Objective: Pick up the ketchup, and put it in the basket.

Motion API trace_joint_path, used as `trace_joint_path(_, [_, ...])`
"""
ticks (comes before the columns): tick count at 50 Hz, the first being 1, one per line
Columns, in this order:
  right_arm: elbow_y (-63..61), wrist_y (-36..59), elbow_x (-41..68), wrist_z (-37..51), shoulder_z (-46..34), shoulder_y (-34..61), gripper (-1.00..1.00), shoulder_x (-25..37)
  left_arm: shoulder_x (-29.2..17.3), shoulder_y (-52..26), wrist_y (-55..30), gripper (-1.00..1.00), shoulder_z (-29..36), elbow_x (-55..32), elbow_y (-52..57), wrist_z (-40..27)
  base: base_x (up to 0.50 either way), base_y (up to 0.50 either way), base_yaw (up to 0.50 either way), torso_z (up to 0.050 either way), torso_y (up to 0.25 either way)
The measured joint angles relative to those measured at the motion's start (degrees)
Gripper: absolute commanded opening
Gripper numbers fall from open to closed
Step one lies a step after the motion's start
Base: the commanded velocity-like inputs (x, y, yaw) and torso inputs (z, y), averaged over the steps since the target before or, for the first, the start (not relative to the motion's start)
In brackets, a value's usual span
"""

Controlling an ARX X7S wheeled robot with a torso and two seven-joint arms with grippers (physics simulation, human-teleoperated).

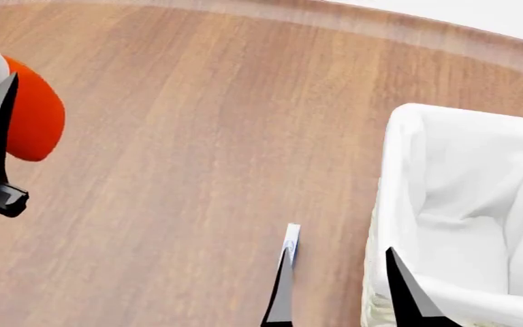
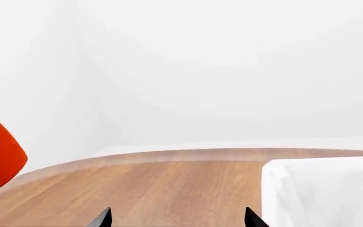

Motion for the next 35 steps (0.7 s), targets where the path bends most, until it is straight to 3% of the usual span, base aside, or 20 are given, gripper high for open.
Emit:
trace_joint_path(17, [-0.4,0.2,0.2,0.3,-0.2,0.2,1.00,0.3,-0.2,-10.9,-5.0,-1.00,3.4,-7.2,-3.6,8.0,0.00,0.00,0.00,0.000,0.001])
trace_joint_path(35, [-1.4,0.6,0.7,0.9,0.0,0.5,1.00,0.9,-0.5,-19.8,-6.3,-1.00,11.2,-6.8,-8.9,21.4,0.00,0.00,0.00,0.000,0.000])
